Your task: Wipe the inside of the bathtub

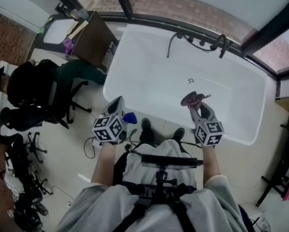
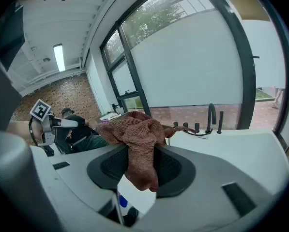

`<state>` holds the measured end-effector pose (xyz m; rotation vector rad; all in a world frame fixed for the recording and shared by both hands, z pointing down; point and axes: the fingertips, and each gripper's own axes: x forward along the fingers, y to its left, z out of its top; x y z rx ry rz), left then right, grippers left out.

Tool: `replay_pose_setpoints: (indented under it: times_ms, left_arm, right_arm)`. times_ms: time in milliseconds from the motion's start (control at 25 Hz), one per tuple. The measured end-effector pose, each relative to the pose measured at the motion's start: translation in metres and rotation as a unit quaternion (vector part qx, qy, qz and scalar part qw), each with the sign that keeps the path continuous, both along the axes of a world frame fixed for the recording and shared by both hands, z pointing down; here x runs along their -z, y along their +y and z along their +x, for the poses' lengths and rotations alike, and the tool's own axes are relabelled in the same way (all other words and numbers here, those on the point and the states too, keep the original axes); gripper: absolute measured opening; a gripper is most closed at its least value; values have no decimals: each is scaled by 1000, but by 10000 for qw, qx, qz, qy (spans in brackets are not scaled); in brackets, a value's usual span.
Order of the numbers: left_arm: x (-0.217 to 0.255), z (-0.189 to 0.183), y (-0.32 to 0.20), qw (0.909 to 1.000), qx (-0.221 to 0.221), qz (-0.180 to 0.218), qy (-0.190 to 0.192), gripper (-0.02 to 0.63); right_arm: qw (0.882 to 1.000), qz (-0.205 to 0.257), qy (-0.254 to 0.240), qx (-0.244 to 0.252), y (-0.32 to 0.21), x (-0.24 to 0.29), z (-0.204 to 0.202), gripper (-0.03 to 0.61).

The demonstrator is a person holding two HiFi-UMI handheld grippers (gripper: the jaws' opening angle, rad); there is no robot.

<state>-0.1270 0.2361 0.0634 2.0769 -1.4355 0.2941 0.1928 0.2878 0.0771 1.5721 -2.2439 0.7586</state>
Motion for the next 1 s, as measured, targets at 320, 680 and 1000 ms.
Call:
replay_pose_setpoints:
  times_ms: [320,680,1000]
  left_arm:
    - [5,-45,-22,9991,-11,294,-291,8]
    - [0,-95,-47,9982,-316,324,-389,8]
    - [-7,-112,-73,9971,-553,309,-426,8]
  right_arm:
    - [9997,27,-36,219,-21,0,-50,153]
    - [9995,90,-137,266,-50,-10,-116,153]
    - [9990,164,-134,396,-72,-7,-165,153]
